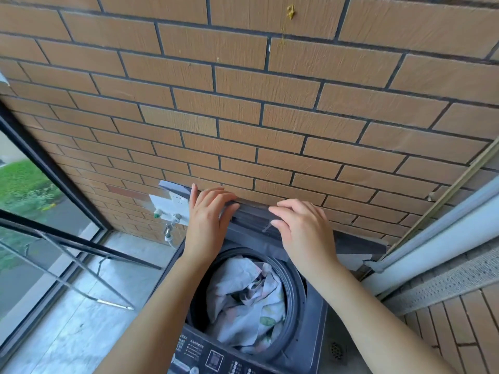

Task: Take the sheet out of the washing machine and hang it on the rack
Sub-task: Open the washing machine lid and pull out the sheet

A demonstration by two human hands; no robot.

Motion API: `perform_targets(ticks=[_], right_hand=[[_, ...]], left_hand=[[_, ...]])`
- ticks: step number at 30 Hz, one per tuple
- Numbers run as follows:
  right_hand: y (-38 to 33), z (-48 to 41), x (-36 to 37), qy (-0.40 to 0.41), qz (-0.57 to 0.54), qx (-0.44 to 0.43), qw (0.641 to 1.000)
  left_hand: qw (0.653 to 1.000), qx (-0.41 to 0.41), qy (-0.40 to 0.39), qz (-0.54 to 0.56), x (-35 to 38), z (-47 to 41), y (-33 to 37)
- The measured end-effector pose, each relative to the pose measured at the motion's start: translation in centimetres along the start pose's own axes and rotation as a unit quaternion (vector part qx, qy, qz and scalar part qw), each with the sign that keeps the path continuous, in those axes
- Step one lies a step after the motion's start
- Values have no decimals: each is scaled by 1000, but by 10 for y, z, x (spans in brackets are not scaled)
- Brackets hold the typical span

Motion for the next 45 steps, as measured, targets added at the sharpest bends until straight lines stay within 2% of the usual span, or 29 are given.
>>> perform_targets(ticks=[10, 14, 19, 23, 27, 30, 34, 40, 45], right_hand=[[42, -45, -2, 54, -23, 44, 997], [63, -62, -1, 52, -34, 27, 998], [80, -74, -3, 45, -39, 6, 998], [83, -60, -3, 75, 8, -14, 997], [85, -46, 6, 18, 85, 9, 996], [94, -47, 9, -44, 149, 23, 988], [101, -55, 11, -88, 180, 39, 979], [98, -55, 13, -100, 179, 55, 977], [86, -39, 11, -73, 119, 87, 986]], left_hand=[[999, 43, 14, -17, 23, -52, 20], [995, 77, 5, -70, 36, -58, 22], [991, 58, -17, -123, 52, -75, 30], [988, 24, -28, -148, 60, -82, 30], [982, 24, -17, -186, 62, -90, 34], [976, 42, -49, -209, 66, -91, 34], [972, 29, -87, -217, 71, -92, 30], [966, 12, -119, -229, 76, -93, 29], [964, 6, -147, -220, 75, -97, 28]])
Point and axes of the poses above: each hand's wrist, its own z-axis away from the middle knuckle, its own x-axis out of the palm, y = z × x, the point moved 3 cm from there along -z, towards the middle knuckle, and after that the axes turned 11 degrees about -x, right-handed, at the moved point
